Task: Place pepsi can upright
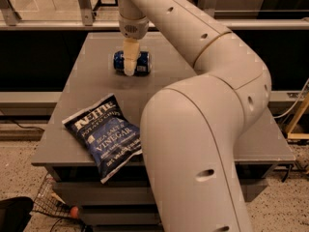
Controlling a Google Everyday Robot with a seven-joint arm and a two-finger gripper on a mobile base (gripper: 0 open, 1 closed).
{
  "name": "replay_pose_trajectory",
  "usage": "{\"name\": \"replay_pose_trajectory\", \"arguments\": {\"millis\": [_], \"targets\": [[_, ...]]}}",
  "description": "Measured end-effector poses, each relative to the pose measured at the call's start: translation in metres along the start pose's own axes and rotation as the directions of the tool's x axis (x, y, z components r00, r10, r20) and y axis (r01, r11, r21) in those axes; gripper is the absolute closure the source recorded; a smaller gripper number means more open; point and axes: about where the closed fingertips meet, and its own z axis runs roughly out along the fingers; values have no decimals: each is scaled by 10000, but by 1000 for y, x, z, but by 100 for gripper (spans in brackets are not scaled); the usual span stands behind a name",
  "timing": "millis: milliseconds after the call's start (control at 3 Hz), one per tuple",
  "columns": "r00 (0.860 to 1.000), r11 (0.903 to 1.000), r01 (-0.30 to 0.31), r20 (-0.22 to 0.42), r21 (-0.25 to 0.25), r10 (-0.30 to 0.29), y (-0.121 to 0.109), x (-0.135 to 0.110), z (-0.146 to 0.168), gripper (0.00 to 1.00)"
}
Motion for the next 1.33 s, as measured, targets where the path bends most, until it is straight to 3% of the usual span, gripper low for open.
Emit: {"name": "replay_pose_trajectory", "arguments": {"millis": [667,1333], "targets": [[10000,9992,-42,-68,-401,39,10,-7,10,0],[9998,9994,-204,6,-289,204,7,-8,14,41]]}}
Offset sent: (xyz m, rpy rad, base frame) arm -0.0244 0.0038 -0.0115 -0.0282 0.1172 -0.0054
